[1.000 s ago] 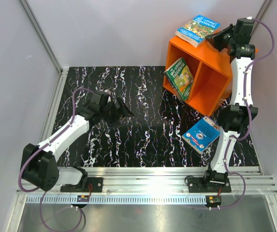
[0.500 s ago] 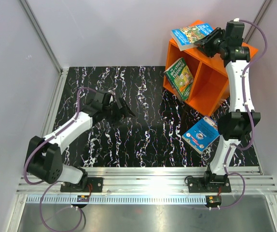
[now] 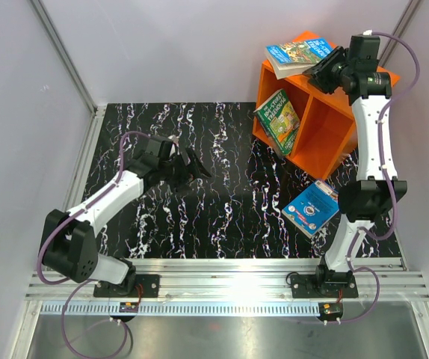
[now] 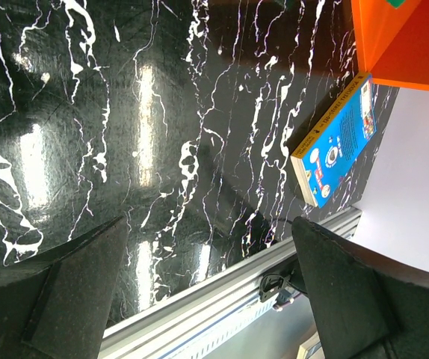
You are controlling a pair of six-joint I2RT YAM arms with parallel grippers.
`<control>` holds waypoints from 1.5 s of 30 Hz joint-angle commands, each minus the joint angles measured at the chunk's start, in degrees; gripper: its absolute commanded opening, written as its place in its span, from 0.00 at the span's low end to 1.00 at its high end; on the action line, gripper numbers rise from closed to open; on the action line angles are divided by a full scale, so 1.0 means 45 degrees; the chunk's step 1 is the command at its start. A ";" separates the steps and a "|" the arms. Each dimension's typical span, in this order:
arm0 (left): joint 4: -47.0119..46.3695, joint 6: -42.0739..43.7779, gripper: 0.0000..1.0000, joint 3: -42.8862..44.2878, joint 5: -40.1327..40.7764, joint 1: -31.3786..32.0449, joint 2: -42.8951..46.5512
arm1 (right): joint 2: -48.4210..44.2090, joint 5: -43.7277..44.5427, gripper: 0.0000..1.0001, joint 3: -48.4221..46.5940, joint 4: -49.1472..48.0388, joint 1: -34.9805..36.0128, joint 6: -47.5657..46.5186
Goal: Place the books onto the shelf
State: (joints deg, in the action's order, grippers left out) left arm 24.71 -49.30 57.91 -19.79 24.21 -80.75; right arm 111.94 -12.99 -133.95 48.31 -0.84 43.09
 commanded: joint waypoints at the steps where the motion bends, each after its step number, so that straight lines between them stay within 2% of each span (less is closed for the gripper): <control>1: -0.0373 0.0213 0.95 0.0569 -0.0465 -0.0086 -0.0044 | -0.1085 0.0740 0.40 0.0312 0.0768 -0.0145 -0.0611; 3: -0.0568 0.0077 0.95 0.0510 -0.0562 -0.0086 -0.0082 | -0.1515 0.0429 0.32 0.0721 0.0690 -0.0165 -0.0592; 5: -0.0764 -0.0040 0.95 0.0510 -0.0621 -0.0086 -0.0180 | -0.1905 -0.0411 0.19 0.1248 0.0125 -0.0087 -0.0300; 7: -0.0958 -0.0119 0.95 0.0510 -0.0699 -0.0067 -0.0336 | -0.2237 -0.0685 0.14 0.1582 -0.0286 0.0573 -0.0162; 9: -0.1037 -0.0197 0.94 0.0549 -0.0739 -0.0067 -0.0414 | -0.2375 -0.0299 0.05 0.1700 -0.0229 0.1218 -0.0395; 11: -0.1077 -0.0236 0.94 0.0549 -0.0758 -0.0067 -0.0434 | -0.2784 0.0133 0.02 0.2185 -0.0637 0.2001 -0.0493; 13: -0.1077 -0.0275 0.94 0.0471 -0.0777 -0.0047 -0.0299 | -0.2922 0.0057 0.01 0.2480 -0.1515 0.2179 -0.0183; 16: -0.0922 -0.0256 0.94 0.0277 -0.0719 -0.0067 -0.0083 | -0.1855 -0.0003 0.02 0.1315 -0.1558 0.2179 -0.0122; 22: -0.0414 -0.0022 0.94 0.0003 -0.0485 -0.0086 0.0638 | 0.1814 -0.0315 0.06 -0.4537 -0.1264 0.2160 0.0148; 24: -0.0238 0.0076 0.94 0.0002 -0.0387 -0.0067 0.0795 | 0.2465 -0.0490 0.09 -0.5076 -0.2020 0.2160 0.0694; 29: 0.0309 0.0330 0.94 0.0061 0.0042 -0.0125 0.1187 | 0.3345 -0.0452 0.12 -0.4181 -0.3373 0.2140 0.1615; 34: 0.0544 0.0447 0.94 -0.0076 0.0257 -0.0203 0.1460 | 0.4401 -0.0122 0.07 -0.4784 -0.1833 0.2159 0.1480; 45: 0.0291 0.0408 0.94 -0.0311 0.0219 -0.0652 0.1383 | 0.2841 0.0114 0.02 -0.2111 0.0083 0.1243 0.0250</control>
State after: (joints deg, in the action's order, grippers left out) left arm 27.75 -48.12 56.69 -18.96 21.78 -75.35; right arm 126.93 -15.64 -147.17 38.76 8.40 48.03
